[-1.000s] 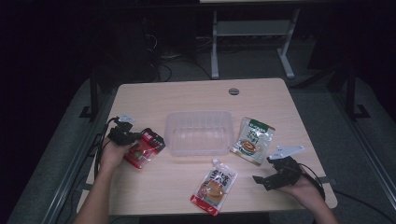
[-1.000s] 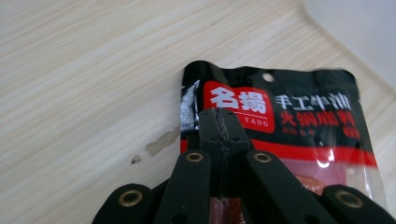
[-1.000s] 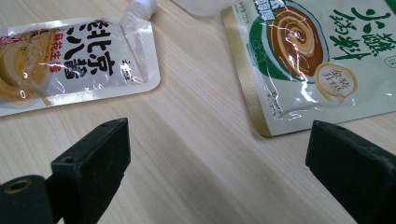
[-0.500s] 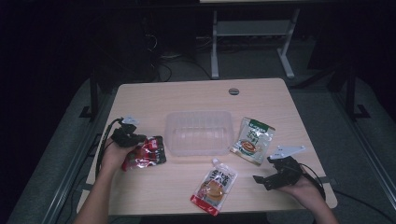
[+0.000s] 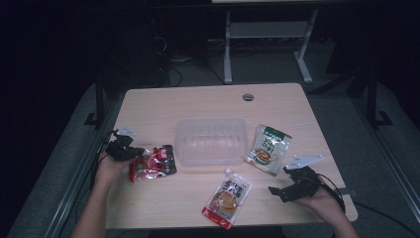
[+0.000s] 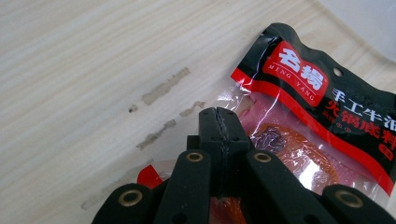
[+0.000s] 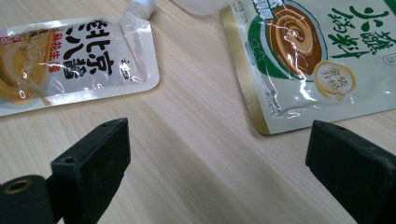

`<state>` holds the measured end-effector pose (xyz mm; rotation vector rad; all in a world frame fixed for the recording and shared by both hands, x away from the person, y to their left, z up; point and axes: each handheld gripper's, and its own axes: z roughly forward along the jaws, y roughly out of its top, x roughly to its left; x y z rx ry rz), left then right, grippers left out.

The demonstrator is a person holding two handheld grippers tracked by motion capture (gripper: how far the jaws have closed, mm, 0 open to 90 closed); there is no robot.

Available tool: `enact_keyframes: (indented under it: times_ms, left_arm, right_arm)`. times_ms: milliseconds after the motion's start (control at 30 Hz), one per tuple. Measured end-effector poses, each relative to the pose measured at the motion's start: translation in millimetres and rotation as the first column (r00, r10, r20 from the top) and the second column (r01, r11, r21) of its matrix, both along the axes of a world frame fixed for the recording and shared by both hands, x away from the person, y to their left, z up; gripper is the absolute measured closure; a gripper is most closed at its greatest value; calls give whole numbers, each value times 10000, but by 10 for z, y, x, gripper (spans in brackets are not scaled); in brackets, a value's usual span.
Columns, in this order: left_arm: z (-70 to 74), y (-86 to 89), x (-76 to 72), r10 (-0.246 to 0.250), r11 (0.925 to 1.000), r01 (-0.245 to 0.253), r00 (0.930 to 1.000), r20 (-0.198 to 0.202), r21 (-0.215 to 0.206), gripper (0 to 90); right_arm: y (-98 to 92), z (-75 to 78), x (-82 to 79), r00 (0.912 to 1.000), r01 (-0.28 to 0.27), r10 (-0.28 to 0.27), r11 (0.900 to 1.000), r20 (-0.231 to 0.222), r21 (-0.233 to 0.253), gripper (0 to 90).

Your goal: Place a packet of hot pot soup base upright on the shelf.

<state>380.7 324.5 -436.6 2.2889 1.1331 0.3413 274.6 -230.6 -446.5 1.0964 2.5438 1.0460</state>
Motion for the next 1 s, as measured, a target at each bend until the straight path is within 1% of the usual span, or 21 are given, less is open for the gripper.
enact_keyframes:
  times_ms: [33, 133, 167, 200, 267, 300, 467, 500, 533, 633, 700, 733, 800, 833, 867, 900, 933, 967, 1000]
  left_arm:
    - [0, 0, 0, 0, 10000, 0, 10000, 0, 0, 898]
    - [-9, -9, -70, -62, 9995, 55, 9997, -255, -304, 898]
    - [-18, -32, -122, -225, 9991, 211, 9989, -400, -361, 898]
    - [-18, -32, -122, -225, 9991, 211, 9989, -400, -361, 898]
    - [-21, -53, -176, -386, 9986, 364, 9975, -587, -395, 898]
    - [-20, -63, -203, -552, 9980, 533, 9967, -594, -338, 898]
    - [-33, -148, -339, -956, 9945, 920, 9927, -741, -508, 898]
    - [-35, -171, -377, -1150, 9921, 1104, 9901, -807, -600, 898]
    - [-35, -171, -377, -1150, 9921, 1104, 9901, -807, -600, 898]
    - [-35, -228, -441, -1433, 9880, 1370, 9855, -910, -716, 897]
    - [-32, -303, -490, -1692, 9839, 1618, 9800, -1045, -753, 898]
    - [-32, -303, -490, -1692, 9839, 1618, 9800, -1045, -753, 898]
    - [-30, -356, -519, -1759, 9813, 1658, 9788, -1053, -983, 898]
    - [-22, -375, -535, -1887, 9790, 1785, 9762, -1071, -984, 898]
    - [-13, -395, -559, -1867, 9787, 1763, 9775, -985, -1055, 898]
    - [3, -399, -569, -1919, 9778, 1822, 9770, -927, -1035, 898]
    - [34, -398, -597, -1810, 9782, 1713, 9805, -771, -1171, 898]
    - [94, -351, -640, -1810, 9786, 1741, 9819, -566, -1094, 898]
    - [94, -351, -640, -1810, 9786, 1741, 9819, -566, -1094, 898]
  right_arm:
    - [0, 0, 0, 10000, 0, 0, 10000, 0, 0, 63]
    - [-3, -10, 0, 9999, 66, -65, 10000, -140, 23, 63]
    - [-6, -16, 4, 9999, 56, -55, 10000, -142, 31, 63]
    - [-6, -16, 4, 9999, 56, -55, 10000, -142, 31, 63]
    - [-7, -17, 0, 9999, 25, -24, 10000, -118, 33, 63]
    - [-7, -14, -2, 9999, 31, -31, 10000, -127, 15, 63]
    - [5, 3, -16, 9999, 56, -55, 9999, -139, 84, 63]
    - [5, -1, -15, 9999, 17, -17, 10000, -109, 74, 63]
    - [5, -1, -15, 9999, 17, -17, 10000, -109, 74, 63]
    - [10, -7, -9, 9999, 29, -28, 10000, -96, 89, 63]
    - [12, -3, -11, 9999, 42, -41, 9999, -102, 98, 63]
    - [14, -3, -13, 9999, 35, -33, 9999, -117, 102, 63]
    - [16, -4, -15, 9999, 31, -30, 9999, -126, 103, 63]
    - [17, -2, -17, 9999, 26, -25, 10000, -123, 70, 63]
    - [21, -1, -19, 9999, 47, -46, 9999, -126, 105, 63]
    - [20, 1, -19, 9999, 37, -36, 9999, -115, 108, 63]
    - [19, 2, -18, 9999, 20, -19, 9999, -105, 107, 63]
    - [21, -1, -20, 10000, 35, -34, 9999, -86, 136, 63]
    - [21, -1, -20, 10000, 35, -34, 9999, -86, 136, 63]
